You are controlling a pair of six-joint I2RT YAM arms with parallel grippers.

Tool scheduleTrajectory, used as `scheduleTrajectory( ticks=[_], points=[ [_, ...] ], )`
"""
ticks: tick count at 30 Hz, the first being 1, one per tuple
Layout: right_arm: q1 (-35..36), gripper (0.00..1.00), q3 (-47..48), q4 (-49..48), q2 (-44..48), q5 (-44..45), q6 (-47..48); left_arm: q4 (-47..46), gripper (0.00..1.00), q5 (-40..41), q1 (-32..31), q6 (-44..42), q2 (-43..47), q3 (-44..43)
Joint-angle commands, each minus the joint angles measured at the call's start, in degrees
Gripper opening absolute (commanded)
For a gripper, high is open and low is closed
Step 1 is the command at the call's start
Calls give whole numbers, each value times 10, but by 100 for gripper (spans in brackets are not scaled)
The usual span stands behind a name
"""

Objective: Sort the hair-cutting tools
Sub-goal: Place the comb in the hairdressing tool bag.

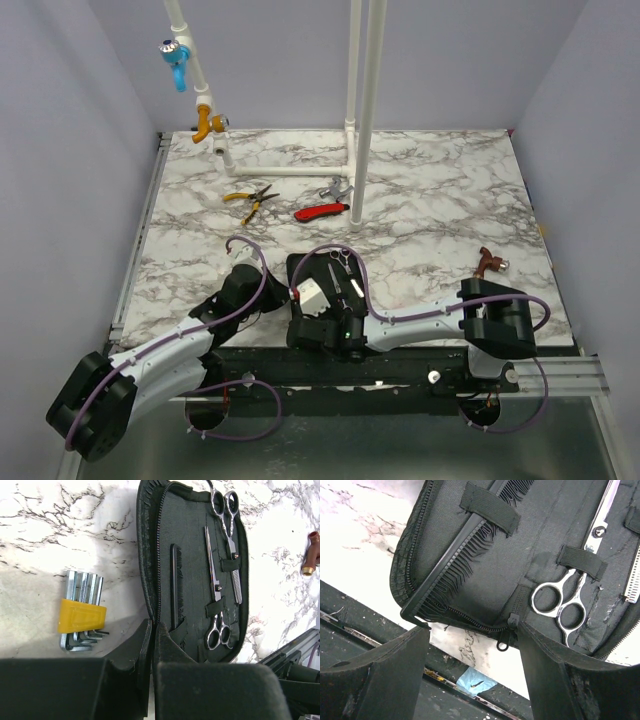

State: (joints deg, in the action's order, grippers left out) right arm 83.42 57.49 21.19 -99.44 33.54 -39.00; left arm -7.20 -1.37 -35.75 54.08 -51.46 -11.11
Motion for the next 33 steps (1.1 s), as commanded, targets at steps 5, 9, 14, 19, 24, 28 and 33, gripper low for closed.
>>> scheduleTrajectory(
  ticks=[5,9,14,19,24,28,33],
  points=[
    [-29,72,-17,-11,11,34,24,10,0,-26,-4,-1,5,17],
    [-39,72,-19,-23,16,32,45,7,0,-27,-4,-1,4,21],
    [-48,72,-16,-27,17,14,67,6,0,-28,-5,-2,-1,21],
    [-48,74,-48,-56,91,-78,100,6,0,-26,-5,-6,-6,17],
    [-61,74,-60,-72,170,-103,77,2,0,-27,-5,-8,-9,16],
    [-113,72,-48,-88,164,-136,47,-8,0,-33,-5,-8,-13,16],
    [-183,69,-34,-138,106,-223,20,-11,0,-37,-5,-10,-16,19]
  ],
)
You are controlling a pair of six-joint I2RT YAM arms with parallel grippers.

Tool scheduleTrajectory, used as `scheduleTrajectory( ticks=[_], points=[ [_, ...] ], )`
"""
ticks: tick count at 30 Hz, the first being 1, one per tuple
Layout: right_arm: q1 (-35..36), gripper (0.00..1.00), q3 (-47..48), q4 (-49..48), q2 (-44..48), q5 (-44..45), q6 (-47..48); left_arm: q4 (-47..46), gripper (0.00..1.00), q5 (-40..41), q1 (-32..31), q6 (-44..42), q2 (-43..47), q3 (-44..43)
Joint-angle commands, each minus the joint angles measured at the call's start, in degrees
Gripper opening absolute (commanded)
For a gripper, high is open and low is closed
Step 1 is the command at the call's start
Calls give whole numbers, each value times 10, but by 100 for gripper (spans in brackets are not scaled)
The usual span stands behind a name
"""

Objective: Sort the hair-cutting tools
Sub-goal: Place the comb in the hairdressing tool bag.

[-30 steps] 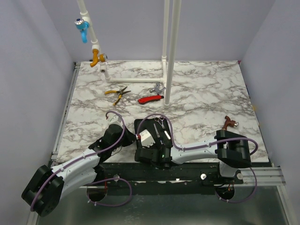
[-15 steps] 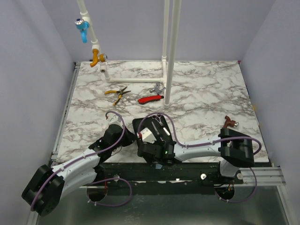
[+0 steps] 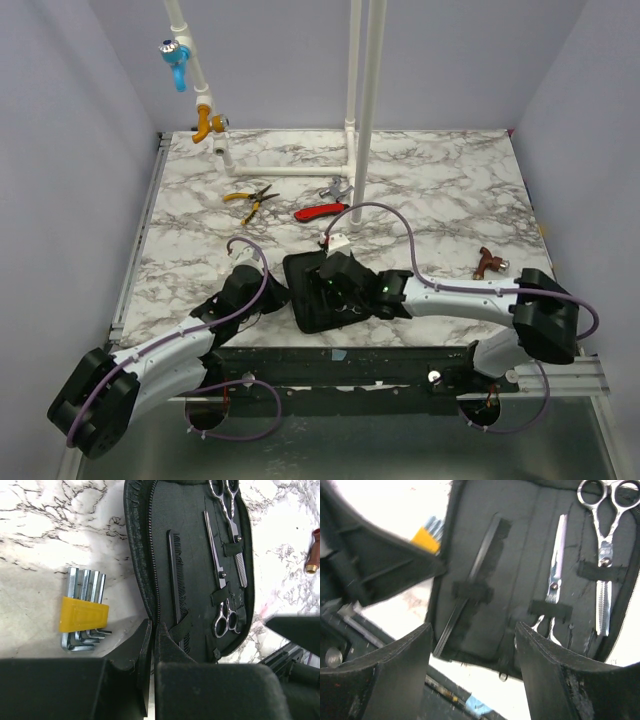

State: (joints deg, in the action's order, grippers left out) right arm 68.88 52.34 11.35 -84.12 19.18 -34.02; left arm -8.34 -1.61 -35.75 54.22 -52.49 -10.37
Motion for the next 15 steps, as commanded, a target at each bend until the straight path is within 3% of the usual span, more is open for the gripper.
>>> scheduleTrajectory(
  ticks=[1,15],
  points=[
    [-44,69,26,-41,-66,-86,-30,-1,0,-35,-5,-11,-6,13],
    [-76,60,98,-35,-200,-95,-19,-15,0,-50,-5,-20,-26,2]
  ],
)
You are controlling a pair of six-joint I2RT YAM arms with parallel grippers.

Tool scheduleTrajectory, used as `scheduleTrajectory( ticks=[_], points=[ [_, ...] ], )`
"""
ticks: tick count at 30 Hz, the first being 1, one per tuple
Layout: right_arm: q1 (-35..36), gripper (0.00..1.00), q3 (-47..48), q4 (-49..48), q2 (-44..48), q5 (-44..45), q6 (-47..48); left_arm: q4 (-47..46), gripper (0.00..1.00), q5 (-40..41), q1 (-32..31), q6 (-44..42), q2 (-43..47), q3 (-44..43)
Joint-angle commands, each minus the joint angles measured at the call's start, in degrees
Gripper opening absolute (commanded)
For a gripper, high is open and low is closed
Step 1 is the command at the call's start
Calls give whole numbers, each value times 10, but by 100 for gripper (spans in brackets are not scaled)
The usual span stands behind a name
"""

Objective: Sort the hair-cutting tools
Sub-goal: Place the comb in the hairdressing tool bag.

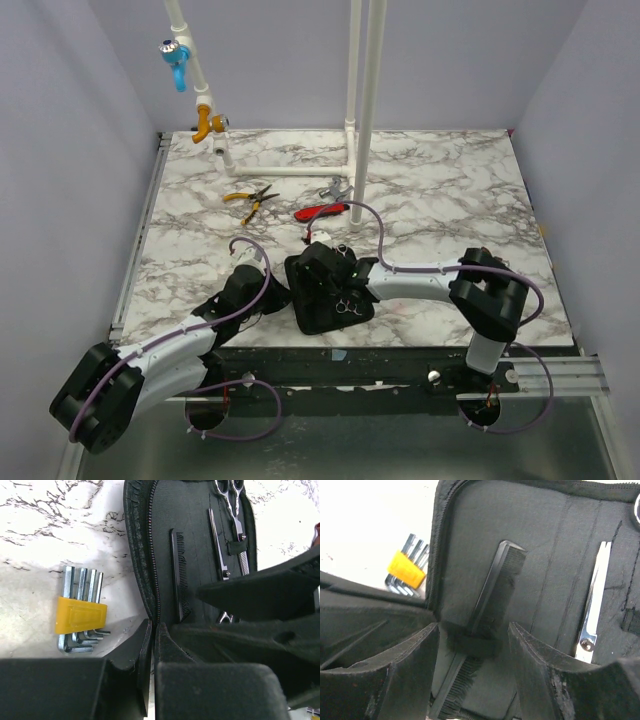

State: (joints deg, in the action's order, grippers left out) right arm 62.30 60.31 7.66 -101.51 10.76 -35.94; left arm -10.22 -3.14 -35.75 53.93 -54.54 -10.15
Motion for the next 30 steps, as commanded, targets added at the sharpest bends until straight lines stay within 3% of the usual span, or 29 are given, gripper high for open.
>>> scheduleTrajectory(
  ticks=[1,6,17,30],
  points=[
    [-12,59,21,7,-32,-9,-1,4,0,-35,-5,-17,-7,-1],
    [-13,52,26,29,-52,7,-6,5,0,-32,-5,-22,-12,-5],
    [-13,26,49,42,-96,-11,-2,-2,0,-31,-6,-27,-54,-18],
    [-13,12,83,52,-125,13,11,-6,0,-34,-8,-35,-66,-22]
  ],
)
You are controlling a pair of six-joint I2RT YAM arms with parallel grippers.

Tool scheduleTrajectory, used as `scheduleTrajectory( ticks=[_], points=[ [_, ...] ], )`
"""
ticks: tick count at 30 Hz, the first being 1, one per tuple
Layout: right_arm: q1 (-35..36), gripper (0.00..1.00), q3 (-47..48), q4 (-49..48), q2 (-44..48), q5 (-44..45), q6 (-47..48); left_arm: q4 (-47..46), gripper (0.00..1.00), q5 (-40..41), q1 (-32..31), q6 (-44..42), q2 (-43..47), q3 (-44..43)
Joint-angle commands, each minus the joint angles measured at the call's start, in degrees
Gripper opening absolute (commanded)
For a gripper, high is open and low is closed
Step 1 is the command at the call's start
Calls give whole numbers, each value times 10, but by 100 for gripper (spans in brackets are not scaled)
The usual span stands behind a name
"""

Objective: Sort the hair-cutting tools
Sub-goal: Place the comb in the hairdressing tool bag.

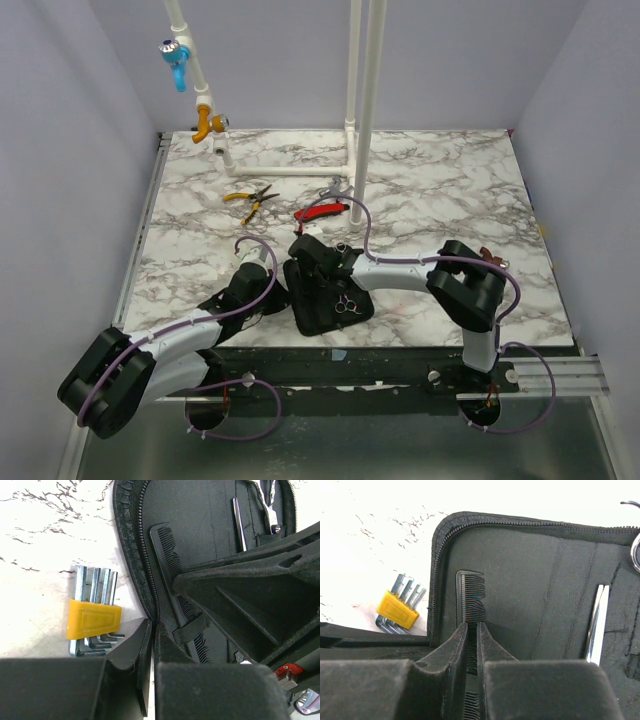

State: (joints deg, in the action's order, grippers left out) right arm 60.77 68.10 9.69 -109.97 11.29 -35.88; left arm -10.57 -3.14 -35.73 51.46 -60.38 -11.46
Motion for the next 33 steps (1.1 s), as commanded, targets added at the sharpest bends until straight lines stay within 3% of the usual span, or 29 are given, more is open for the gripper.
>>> scheduleTrajectory(
  ticks=[1,13,15,19,24,33],
  points=[
    [2,11,7,32,-42,11,11,-2,0,-34,-8,-10,-7,-8],
    [-13,8,11,39,-40,60,8,3,0,-30,-9,-8,0,-5],
    [-13,13,-2,34,-20,59,9,6,0,-28,-9,-8,1,-6],
    [-10,34,-39,8,24,34,20,9,0,-22,-9,-7,5,-6],
    [20,48,-48,10,33,35,36,12,0,-20,-9,-6,10,-4],
    [34,50,-20,32,-16,51,48,18,0,-21,-9,-7,17,-9]
  ],
)
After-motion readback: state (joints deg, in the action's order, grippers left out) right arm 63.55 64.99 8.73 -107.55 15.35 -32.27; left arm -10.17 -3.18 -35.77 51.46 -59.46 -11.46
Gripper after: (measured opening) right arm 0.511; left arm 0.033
